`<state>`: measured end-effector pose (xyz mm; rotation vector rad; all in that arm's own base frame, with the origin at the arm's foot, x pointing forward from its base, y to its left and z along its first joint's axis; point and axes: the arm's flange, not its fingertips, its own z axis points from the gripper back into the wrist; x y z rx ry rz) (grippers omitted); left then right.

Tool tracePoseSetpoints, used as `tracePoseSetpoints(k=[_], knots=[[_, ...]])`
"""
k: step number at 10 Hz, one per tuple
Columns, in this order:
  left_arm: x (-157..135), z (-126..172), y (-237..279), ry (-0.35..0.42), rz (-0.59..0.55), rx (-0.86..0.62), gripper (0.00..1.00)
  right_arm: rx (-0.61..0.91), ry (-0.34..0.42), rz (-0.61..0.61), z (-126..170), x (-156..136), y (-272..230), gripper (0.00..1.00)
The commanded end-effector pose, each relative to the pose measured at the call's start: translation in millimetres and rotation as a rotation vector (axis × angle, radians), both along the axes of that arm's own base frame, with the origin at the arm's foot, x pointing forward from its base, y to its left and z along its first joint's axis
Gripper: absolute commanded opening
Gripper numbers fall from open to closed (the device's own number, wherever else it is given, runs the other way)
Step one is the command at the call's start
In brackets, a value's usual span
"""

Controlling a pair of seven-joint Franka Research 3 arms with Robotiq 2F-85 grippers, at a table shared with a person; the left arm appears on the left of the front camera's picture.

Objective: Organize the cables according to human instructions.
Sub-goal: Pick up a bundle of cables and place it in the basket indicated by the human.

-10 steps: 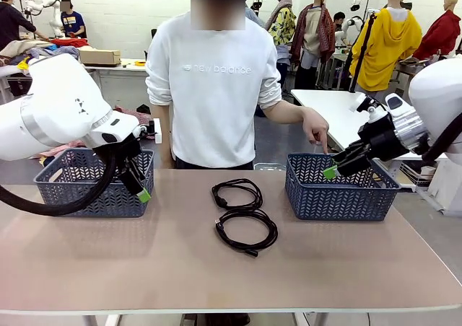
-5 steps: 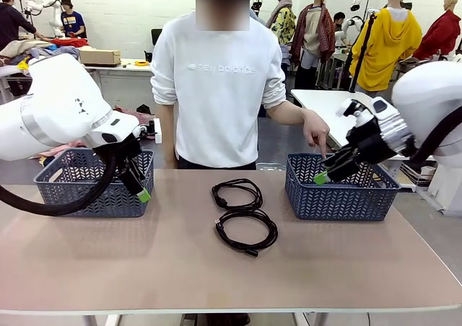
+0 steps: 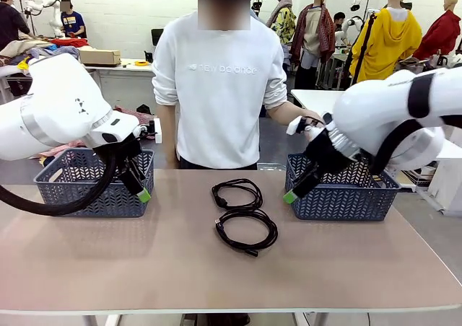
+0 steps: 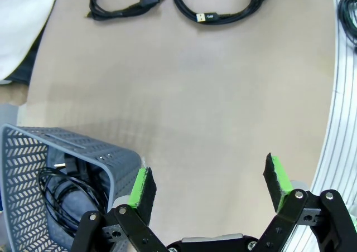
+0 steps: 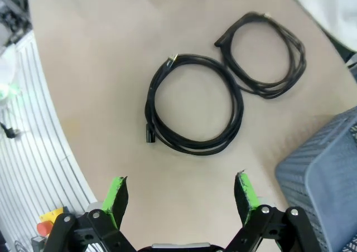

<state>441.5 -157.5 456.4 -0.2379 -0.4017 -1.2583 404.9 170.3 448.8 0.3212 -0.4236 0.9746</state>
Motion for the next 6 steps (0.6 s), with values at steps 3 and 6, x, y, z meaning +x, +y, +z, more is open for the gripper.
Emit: tracePoseSetpoints(k=[3,6], knots=[[-1,2,1,-0.003,0.001,-0.002,1.00,-0.126,0.064,-0.006,-13,14,54,1.00],[-1,2,1,-0.003,0.001,-0.002,1.00,-0.174,0.056,-0.004,-34,22,82,1.00]])
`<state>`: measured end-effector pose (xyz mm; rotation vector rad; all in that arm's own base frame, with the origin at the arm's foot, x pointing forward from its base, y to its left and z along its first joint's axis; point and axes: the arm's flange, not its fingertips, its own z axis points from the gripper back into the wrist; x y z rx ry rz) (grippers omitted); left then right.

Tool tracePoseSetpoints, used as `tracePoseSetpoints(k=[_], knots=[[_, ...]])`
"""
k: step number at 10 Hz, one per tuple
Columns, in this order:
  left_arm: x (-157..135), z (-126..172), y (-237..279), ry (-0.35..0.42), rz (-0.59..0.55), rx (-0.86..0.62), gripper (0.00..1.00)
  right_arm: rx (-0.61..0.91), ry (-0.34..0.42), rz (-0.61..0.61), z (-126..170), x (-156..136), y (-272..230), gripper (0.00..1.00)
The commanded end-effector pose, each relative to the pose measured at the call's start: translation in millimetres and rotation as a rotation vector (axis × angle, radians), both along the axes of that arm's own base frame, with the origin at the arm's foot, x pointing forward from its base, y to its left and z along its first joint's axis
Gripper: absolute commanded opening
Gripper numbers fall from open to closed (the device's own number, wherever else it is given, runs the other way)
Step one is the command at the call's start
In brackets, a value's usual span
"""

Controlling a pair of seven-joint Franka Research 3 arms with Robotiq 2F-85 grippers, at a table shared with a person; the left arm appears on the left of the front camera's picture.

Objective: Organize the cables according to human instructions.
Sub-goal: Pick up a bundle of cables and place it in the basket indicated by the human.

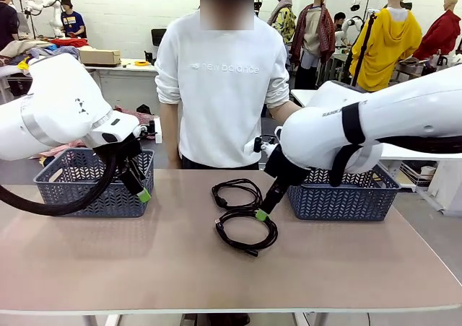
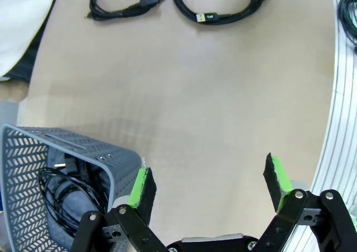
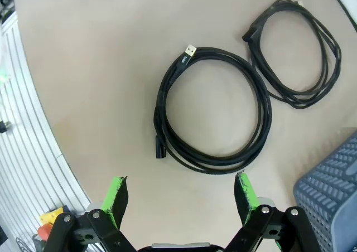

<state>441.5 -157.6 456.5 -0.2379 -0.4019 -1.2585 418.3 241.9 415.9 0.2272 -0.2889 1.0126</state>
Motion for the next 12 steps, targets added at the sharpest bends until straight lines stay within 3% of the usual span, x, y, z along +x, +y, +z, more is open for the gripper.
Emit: tracePoseSetpoints(k=[1,12], knots=[[-1,2,1,-0.003,0.001,-0.002,1.00,-0.038,-0.005,-0.021,-9,12,20,1.00],[-1,2,1,-0.003,0.001,-0.002,1.00,-0.034,0.017,0.014,-21,11,26,1.00]])
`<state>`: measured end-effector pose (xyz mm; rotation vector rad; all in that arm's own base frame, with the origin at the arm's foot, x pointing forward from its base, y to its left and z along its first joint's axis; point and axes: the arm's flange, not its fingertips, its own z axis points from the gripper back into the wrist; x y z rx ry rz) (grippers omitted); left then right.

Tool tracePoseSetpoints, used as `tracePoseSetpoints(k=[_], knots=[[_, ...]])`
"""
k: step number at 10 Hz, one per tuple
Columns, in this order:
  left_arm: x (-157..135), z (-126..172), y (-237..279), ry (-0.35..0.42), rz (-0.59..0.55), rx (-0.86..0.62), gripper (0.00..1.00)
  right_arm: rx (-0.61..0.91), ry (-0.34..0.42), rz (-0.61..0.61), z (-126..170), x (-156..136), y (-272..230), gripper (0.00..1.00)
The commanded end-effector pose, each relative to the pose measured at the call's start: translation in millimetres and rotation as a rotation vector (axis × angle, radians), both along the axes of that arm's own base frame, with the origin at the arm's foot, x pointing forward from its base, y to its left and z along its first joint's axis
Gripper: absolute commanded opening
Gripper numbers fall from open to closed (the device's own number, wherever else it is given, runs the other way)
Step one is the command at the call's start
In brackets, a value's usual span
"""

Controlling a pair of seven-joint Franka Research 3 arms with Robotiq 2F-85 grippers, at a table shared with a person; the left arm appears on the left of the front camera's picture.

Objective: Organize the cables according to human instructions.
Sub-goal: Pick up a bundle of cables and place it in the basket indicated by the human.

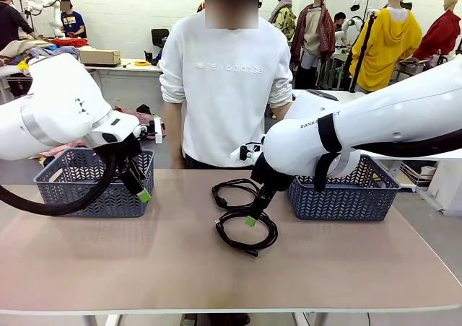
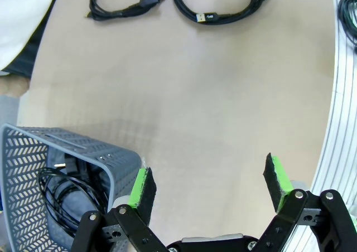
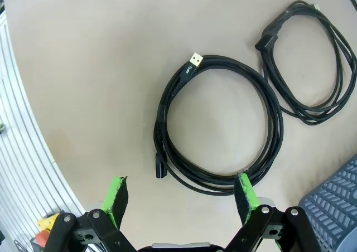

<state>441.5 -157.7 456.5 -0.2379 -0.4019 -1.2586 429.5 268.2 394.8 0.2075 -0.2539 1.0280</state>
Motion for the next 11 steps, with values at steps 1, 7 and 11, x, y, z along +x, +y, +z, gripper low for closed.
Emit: tracePoseSetpoints(k=[1,7,11], knots=[[-1,2,1,-0.003,0.002,-0.002,1.00,0.004,0.004,0.012,-6,5,9,1.00],[-1,2,1,-0.003,0.002,-0.002,1.00,-0.059,0.048,0.029,-35,26,45,1.00],[-1,2,1,-0.003,0.002,-0.002,1.00,-0.092,0.070,0.054,-60,25,67,1.00]])
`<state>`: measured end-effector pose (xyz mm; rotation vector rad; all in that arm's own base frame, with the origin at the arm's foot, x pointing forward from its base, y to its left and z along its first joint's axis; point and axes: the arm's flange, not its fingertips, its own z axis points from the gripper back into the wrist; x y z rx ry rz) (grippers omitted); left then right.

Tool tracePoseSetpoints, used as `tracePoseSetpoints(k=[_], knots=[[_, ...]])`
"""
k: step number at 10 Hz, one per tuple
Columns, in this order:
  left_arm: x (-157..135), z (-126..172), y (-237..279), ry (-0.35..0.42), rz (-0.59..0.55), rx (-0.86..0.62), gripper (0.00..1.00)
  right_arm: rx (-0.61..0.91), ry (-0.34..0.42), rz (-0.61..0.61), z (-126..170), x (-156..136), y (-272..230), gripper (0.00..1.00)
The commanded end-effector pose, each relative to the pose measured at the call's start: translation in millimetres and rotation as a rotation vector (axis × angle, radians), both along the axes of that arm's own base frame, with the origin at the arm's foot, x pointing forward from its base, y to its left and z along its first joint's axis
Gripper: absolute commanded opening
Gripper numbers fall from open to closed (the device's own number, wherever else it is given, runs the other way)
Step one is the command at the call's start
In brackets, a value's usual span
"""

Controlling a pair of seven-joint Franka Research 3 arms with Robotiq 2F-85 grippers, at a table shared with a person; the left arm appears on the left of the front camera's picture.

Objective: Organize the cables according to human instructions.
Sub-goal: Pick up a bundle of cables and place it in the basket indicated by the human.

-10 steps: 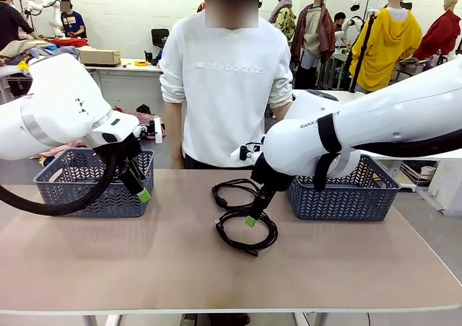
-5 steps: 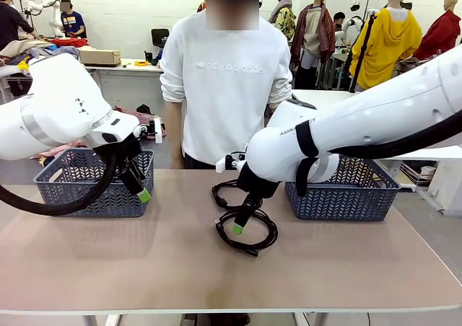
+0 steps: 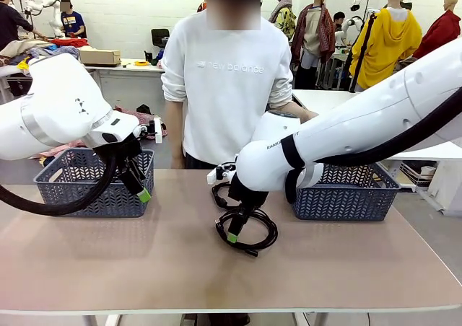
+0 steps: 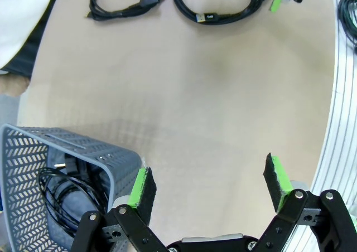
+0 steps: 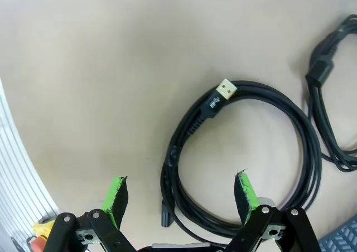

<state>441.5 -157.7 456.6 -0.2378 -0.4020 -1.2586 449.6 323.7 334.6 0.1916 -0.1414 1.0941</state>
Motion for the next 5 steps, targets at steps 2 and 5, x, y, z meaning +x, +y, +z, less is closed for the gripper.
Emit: tracePoseSetpoints(k=[2,5], knots=[[-1,1,1,-0.003,0.001,-0.002,1.00,-0.034,0.003,0.002,-7,2,19,1.00],[-1,1,1,-0.003,0.001,-0.002,1.00,-0.094,-0.007,0.006,-17,1,25,1.00]])
